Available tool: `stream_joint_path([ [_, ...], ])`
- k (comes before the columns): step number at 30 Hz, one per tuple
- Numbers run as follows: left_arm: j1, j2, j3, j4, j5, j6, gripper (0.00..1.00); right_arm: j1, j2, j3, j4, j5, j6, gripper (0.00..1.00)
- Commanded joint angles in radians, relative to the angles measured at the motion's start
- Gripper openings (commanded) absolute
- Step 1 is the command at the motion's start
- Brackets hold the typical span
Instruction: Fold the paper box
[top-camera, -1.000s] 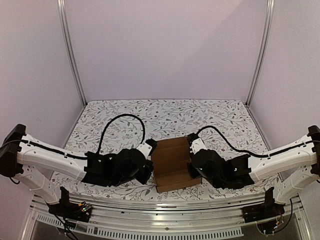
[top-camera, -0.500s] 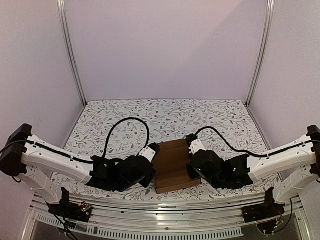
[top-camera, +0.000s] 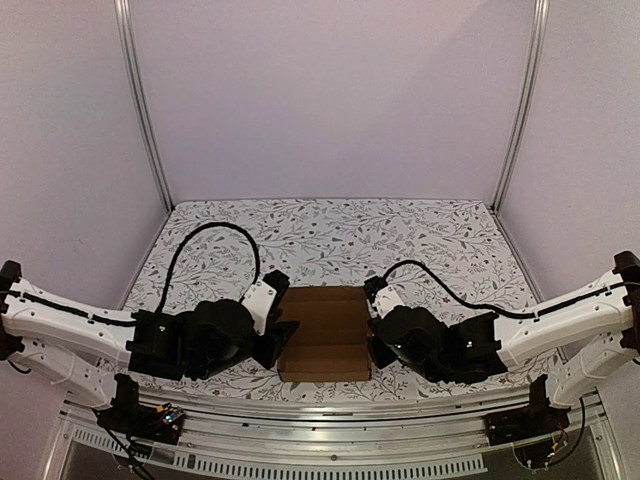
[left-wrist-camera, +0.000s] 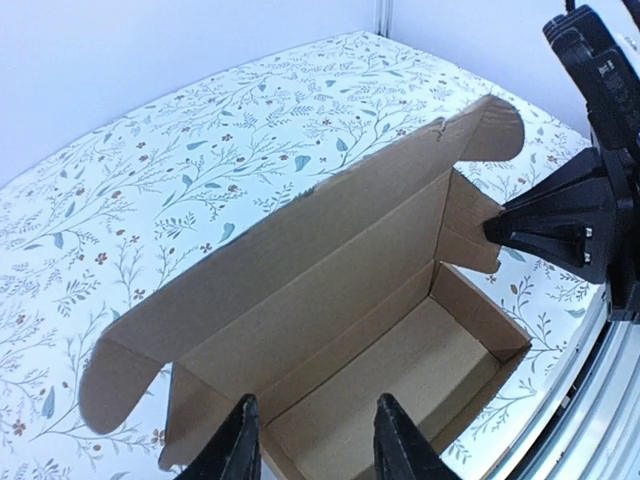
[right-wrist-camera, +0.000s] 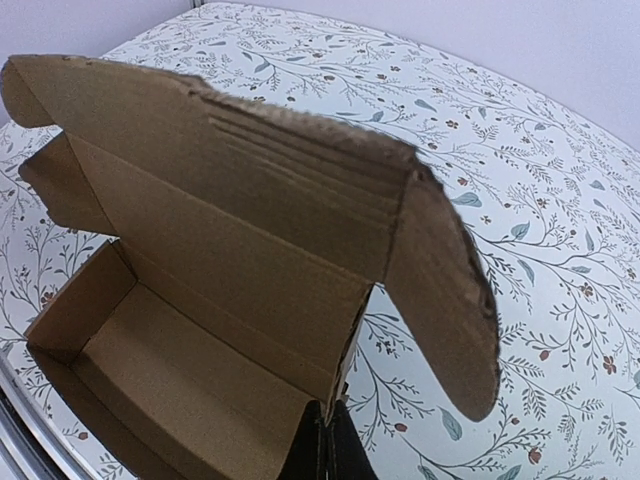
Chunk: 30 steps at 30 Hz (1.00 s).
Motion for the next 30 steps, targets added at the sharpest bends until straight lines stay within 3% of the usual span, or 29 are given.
stream_joint_path([
  [1, 0.020, -0.100, -0.061, -0.059, 0.021, 0.002, 0.41, 0.007, -0.011, -0.013, 0.000, -0.010, 0.015, 0.00],
  [6, 0.039, -0.211, -0.099, -0.169, 0.030, -0.009, 0.57, 0.008, -0.015, -0.014, 0.000, -0.011, 0.013, 0.00],
  [12, 0.183, -0.300, -0.180, -0.148, 0.225, -0.001, 0.73, 0.007, -0.014, -0.015, 0.001, -0.029, 0.007, 0.00],
  [19, 0.274, -0.326, -0.242, -0.081, 0.281, 0.049, 0.73, 0.007, -0.029, -0.030, 0.003, -0.037, 0.004, 0.00],
  [30, 0.373, -0.307, -0.289, 0.069, 0.431, 0.113, 0.59, 0.007, -0.034, -0.037, 0.017, -0.055, -0.007, 0.00],
])
